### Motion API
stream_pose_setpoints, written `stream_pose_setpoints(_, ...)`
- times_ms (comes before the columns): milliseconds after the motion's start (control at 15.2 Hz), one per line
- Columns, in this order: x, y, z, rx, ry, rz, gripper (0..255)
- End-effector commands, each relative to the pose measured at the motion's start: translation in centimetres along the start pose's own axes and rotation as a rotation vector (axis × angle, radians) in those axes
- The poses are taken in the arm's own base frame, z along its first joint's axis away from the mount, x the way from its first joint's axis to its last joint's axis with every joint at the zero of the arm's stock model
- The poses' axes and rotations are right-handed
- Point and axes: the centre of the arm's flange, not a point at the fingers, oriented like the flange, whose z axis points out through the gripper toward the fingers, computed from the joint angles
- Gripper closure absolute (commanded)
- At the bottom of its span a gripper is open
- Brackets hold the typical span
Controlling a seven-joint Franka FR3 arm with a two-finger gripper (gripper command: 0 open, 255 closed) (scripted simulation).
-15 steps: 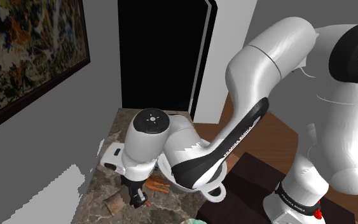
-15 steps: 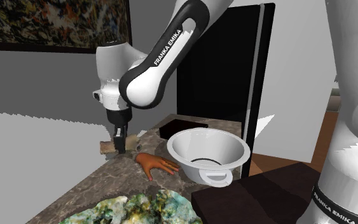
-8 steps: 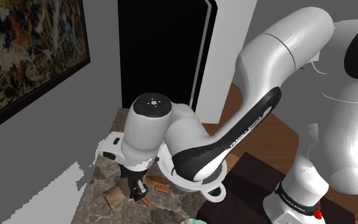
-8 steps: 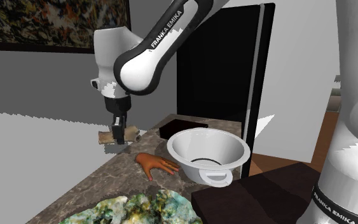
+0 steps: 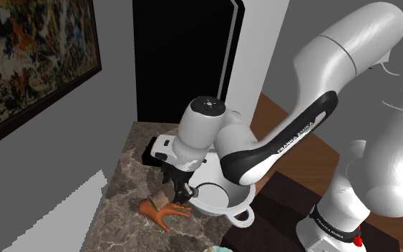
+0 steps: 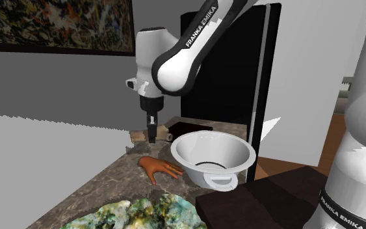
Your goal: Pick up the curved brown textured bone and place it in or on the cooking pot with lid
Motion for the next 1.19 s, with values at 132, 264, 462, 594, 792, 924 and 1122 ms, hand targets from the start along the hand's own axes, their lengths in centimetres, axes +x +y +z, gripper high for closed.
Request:
stream_pose_setpoints(132, -5.1, 0.7, -0.1, -0.001, 0.001, -0.001, 255)
stream_pose_setpoints(264, -7.8, 1.1, -0.1, -0.001, 0.001, -0.001, 255)
stream_pose_setpoints(462, -11.7, 1.6, 0.0, -0.001, 0.001, -0.001, 255)
stream_pose_setpoints(594, -14.3, 2.0, 0.0, -0.001, 0.001, -0.001, 255)
stream_pose_setpoints(792, -18.2, 2.5, 0.0, -0.001, 0.001, -0.001, 255)
stream_pose_setpoints(924, -20.8, 2.9, 0.0, -0.001, 0.001, -0.001, 255)
stream_pose_setpoints(1122, -24.0, 3.3, 0.1, -0.001, 0.001, -0.001, 255)
